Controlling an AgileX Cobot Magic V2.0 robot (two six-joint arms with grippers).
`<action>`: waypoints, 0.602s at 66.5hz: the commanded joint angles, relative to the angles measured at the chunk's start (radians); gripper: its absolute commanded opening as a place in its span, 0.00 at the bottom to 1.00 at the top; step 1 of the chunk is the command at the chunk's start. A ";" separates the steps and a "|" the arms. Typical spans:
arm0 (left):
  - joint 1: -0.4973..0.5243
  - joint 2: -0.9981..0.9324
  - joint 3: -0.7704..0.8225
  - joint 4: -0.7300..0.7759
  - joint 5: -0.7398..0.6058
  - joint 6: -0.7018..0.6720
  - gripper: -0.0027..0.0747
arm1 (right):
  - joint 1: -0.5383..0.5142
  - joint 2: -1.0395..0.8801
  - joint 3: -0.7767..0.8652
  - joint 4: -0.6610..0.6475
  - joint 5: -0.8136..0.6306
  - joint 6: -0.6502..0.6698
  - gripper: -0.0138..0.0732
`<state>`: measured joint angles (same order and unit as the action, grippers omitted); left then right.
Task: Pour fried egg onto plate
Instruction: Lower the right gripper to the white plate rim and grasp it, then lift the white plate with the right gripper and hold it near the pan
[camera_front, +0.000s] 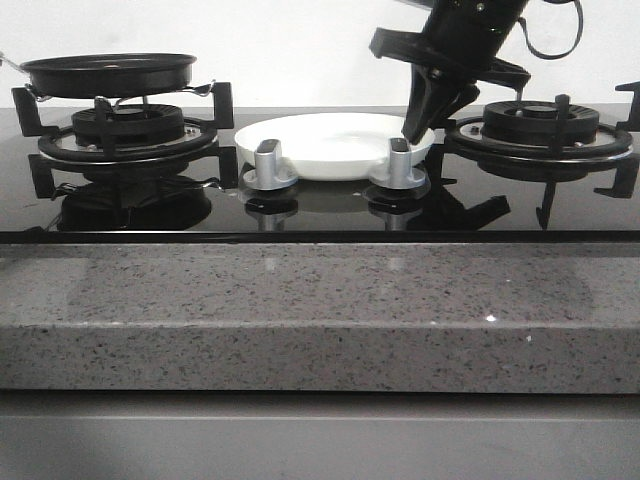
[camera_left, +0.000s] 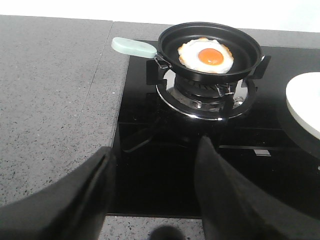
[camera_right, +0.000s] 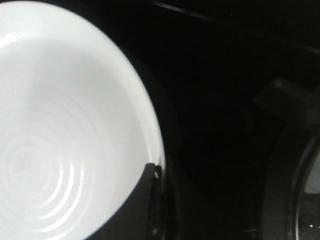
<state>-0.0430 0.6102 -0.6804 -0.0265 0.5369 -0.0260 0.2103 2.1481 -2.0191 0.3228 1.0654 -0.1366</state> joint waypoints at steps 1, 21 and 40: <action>-0.001 0.005 -0.028 -0.005 -0.074 -0.007 0.50 | -0.006 -0.055 -0.035 0.010 -0.037 -0.021 0.08; -0.001 0.005 -0.028 -0.005 -0.074 -0.007 0.50 | -0.007 -0.088 -0.175 0.049 -0.027 -0.001 0.08; -0.001 0.005 -0.028 -0.005 -0.074 -0.007 0.50 | 0.015 -0.356 0.077 0.057 -0.066 0.010 0.08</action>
<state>-0.0430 0.6102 -0.6804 -0.0265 0.5369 -0.0260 0.2103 1.9457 -2.0272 0.3431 1.0713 -0.1271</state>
